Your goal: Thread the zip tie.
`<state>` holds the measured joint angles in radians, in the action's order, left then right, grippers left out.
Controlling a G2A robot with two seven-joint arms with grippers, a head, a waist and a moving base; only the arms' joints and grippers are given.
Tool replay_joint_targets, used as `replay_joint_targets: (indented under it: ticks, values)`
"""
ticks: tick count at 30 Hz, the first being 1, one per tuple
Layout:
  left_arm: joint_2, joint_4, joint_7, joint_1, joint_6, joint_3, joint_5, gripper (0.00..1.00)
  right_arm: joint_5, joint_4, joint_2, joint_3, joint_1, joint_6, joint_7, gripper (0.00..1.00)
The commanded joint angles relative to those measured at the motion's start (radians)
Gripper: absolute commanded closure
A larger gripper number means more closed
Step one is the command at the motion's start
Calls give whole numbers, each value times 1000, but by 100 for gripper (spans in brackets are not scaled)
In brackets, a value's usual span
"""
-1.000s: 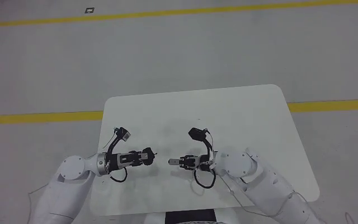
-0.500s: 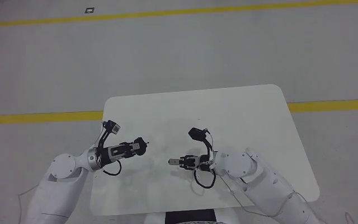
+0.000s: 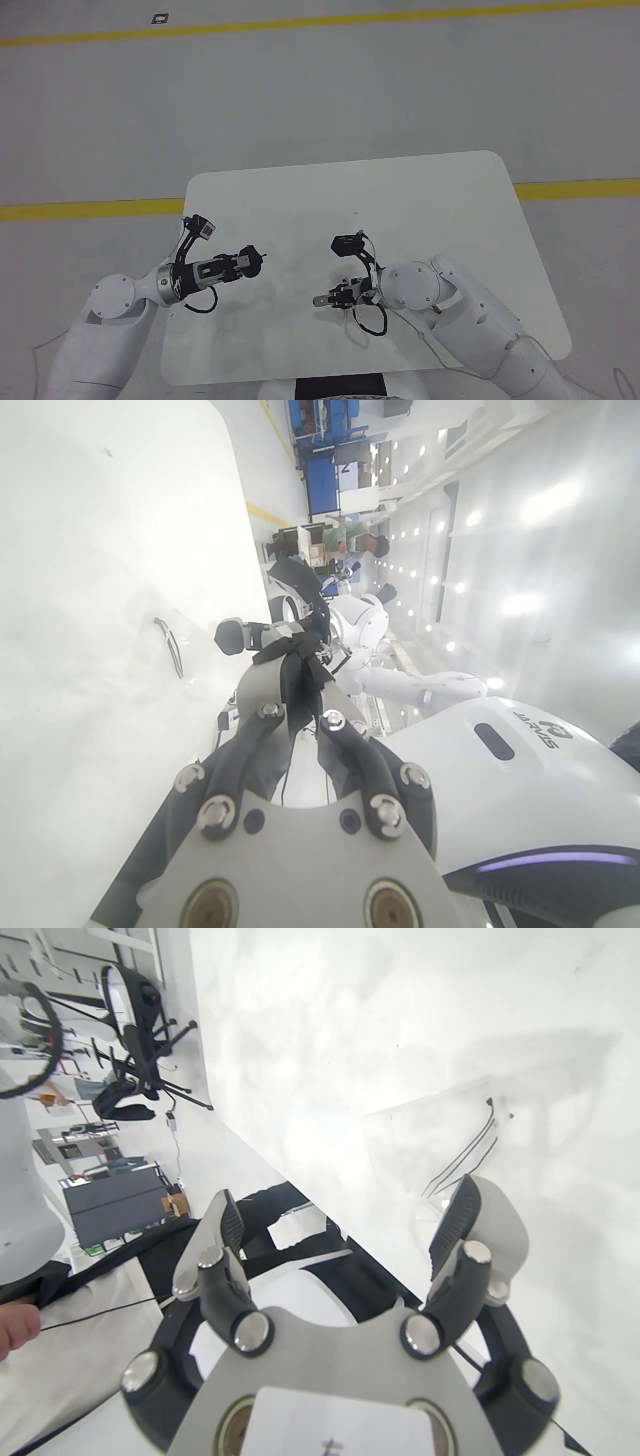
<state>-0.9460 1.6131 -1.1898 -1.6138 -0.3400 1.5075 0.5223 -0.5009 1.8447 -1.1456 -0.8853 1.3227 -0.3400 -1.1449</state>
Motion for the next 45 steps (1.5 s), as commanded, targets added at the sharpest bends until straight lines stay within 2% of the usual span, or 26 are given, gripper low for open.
replay_joint_targets:
  ticks: [1,5,12,15,20,23,28,32,36,43,45]
  values:
    - [0,0,0,0,0,0,0,100,-17,-6,-14,-3,-6,0,-40,0]
    - [0,0,0,0,0,0,0,100,-17,-36,-46,-13,-15,0,-101,0]
    - [0,0,0,0,0,0,0,100,-17,-36,-46,-13,-15,0,-101,0]
    - [0,0,0,0,0,0,0,100,-17,-40,-47,-1,-9,16,-68,0]
    - [0,0,0,0,0,0,0,100,-56,-64,-63,60,-66,0,-83,0]
    - [0,0,0,0,0,0,0,100,-51,-95,-82,79,-98,0,-105,0]
    - [0,0,0,0,0,0,0,100,-135,-154,-118,87,-134,0,-177,0]
    - [0,0,0,0,0,0,0,100,-193,-174,-155,71,-133,0,-228,0]
    - [0,0,0,0,0,0,0,100,-217,-158,-189,41,-98,0,-245,0]
    - [0,0,0,0,0,0,0,100,-219,-154,-191,34,-92,0,-245,0]
    - [0,0,0,0,0,0,0,100,-204,-156,-191,35,-82,18,-221,0]
